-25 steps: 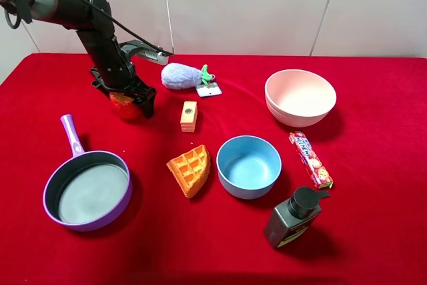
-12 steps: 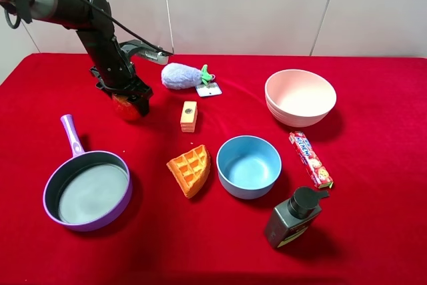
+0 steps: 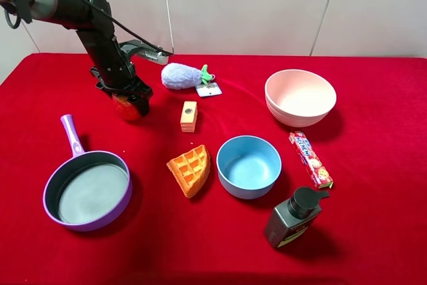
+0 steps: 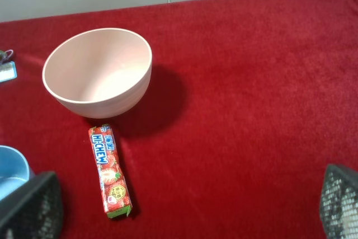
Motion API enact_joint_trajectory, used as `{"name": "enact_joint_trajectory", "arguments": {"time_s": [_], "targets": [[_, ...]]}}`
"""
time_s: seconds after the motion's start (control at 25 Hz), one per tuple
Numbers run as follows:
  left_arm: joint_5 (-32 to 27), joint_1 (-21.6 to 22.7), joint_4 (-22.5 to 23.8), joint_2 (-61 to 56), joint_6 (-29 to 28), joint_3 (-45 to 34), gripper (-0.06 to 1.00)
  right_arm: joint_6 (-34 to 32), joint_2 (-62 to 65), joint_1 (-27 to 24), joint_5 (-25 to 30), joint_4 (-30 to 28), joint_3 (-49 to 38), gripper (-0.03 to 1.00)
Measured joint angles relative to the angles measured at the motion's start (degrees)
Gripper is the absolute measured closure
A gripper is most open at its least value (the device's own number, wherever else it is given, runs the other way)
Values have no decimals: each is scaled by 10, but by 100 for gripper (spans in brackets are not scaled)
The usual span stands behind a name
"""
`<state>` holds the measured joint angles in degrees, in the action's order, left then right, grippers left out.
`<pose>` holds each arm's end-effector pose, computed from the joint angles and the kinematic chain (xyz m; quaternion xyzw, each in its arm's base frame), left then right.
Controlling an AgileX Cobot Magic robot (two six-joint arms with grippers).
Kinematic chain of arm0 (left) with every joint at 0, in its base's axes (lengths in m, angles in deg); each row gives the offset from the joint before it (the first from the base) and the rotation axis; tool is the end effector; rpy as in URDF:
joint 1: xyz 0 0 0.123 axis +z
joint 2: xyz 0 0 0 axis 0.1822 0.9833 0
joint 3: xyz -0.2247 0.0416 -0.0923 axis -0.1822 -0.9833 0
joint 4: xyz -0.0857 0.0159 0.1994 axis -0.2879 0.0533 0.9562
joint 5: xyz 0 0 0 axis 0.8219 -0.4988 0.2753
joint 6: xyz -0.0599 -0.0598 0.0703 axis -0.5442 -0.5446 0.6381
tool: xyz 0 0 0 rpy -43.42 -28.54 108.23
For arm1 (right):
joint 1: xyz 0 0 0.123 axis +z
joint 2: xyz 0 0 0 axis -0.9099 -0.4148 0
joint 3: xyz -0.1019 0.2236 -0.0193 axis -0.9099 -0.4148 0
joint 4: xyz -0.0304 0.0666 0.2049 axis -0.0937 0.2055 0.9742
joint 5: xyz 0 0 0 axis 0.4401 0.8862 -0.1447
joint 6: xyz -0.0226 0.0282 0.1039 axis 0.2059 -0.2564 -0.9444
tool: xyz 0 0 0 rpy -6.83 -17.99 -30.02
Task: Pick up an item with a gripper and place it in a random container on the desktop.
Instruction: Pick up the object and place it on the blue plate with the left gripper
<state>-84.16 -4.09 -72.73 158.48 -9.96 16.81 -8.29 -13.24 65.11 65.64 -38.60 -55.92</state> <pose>0.3830 -0.1031 0.0834 0.2866 0.9505 -0.0109 0.1196 0.0219 0.0019 0.2562 0.0196 0.8406 0.0198 0.5409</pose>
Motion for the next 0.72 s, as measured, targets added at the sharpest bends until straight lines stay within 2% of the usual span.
{"name": "enact_joint_trajectory", "arguments": {"time_s": [0.2,0.72], "targets": [[-18,0,0,0,0,15,23,0,0,0,0,0,0,28],[-197,0,0,0,-36,162,23,0,0,0,0,0,0,28]]}}
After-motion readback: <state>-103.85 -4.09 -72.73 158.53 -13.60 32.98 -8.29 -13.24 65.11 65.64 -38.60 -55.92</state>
